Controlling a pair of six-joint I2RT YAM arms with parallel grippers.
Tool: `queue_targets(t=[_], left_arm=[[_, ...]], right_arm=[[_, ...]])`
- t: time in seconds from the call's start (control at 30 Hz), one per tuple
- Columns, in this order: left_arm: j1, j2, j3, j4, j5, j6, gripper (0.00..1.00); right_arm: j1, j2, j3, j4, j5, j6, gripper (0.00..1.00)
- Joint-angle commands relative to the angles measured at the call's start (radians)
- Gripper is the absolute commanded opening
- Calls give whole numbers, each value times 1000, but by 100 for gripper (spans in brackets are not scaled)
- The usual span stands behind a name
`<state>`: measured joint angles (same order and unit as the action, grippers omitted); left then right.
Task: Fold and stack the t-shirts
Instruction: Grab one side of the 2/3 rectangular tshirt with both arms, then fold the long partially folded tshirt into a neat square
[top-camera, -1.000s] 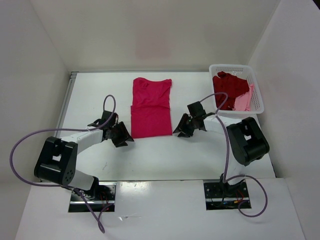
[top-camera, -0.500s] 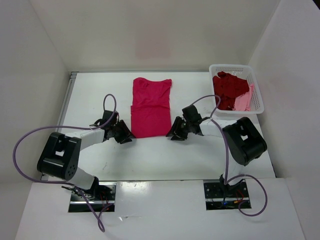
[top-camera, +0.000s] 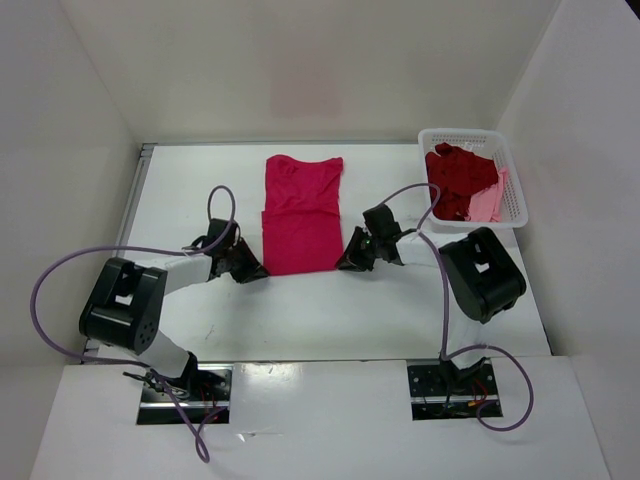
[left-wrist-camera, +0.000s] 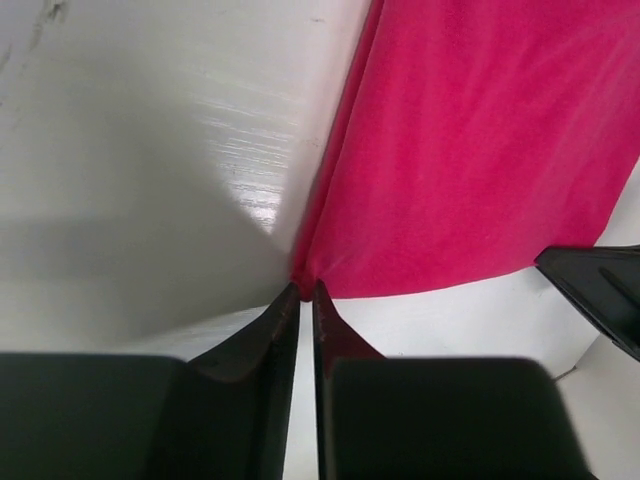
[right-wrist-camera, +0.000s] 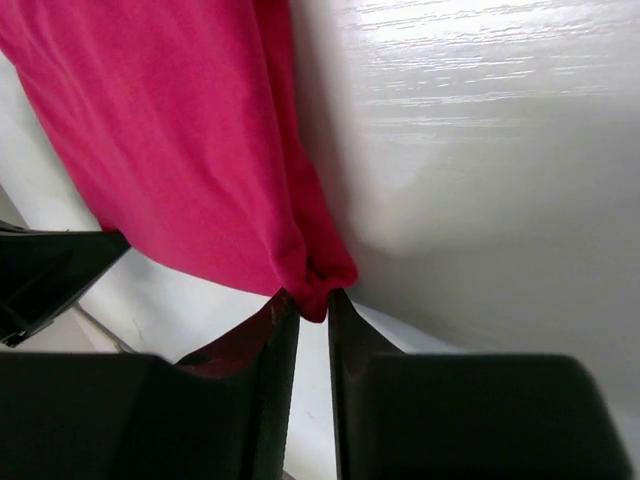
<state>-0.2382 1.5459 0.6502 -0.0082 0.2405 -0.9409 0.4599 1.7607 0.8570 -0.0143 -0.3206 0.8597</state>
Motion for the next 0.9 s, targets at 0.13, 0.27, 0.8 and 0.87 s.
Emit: queue_targets(t=[0.13,0.27,0.8,0.87], left_arm=[[0,26,48,-85,-56,92,4],[0,-59,48,-183,-56,132,0],[-61,-285,371,-661,-36,227,0],[-21,-221,472,-633,-62,252,0]], right_arm=[[-9,31,8,7,38,-31,9],[20,-61,-50,-33,51,-18,6],[-2,-480,32,-385,62,-11,5],[-44,-382,152,-394,52,-54,5]])
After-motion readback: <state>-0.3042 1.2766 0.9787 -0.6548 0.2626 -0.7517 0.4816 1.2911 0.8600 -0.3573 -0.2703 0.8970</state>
